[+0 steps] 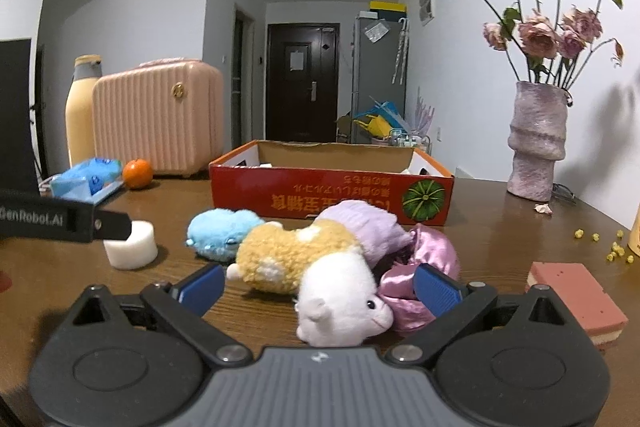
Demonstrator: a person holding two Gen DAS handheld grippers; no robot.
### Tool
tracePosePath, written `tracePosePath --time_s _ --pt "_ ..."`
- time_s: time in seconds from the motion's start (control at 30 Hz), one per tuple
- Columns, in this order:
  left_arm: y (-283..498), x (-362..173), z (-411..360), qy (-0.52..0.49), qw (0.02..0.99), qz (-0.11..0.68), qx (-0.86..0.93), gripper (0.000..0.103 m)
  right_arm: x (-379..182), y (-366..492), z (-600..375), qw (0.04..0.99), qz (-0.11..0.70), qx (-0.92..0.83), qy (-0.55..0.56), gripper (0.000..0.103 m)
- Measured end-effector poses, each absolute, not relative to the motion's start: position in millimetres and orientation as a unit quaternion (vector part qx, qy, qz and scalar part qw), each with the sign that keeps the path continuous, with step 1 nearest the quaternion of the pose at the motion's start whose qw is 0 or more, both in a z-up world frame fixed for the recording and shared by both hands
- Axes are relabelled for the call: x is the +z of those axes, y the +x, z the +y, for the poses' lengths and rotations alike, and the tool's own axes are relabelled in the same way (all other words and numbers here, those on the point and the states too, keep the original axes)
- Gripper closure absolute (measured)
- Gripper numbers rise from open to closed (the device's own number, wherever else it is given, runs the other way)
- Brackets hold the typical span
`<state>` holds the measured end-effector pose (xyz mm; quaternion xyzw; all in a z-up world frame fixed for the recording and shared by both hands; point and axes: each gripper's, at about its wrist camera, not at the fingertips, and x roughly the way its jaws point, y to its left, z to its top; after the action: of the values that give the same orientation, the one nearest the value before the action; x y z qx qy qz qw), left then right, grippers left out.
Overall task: Organize soft objects
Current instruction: 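Close the right tool on the yellow-and-white plush toy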
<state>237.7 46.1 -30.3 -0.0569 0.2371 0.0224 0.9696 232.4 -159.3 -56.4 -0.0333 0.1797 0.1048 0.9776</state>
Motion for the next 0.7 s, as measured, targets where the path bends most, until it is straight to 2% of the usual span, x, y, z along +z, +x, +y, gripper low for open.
tracePosePath --time_s 0.4,0.7 --pt "243 -32 53 -0.072 0.964 0.254 0.026 0.000 -60 263 -155 0.968 0.217 0.121 -0.031 0.020" --pt "250 -36 59 -0.088 0.958 0.273 0.027 0.000 -66 296 -155 0.958 0.252 0.132 -0.031 0.026"
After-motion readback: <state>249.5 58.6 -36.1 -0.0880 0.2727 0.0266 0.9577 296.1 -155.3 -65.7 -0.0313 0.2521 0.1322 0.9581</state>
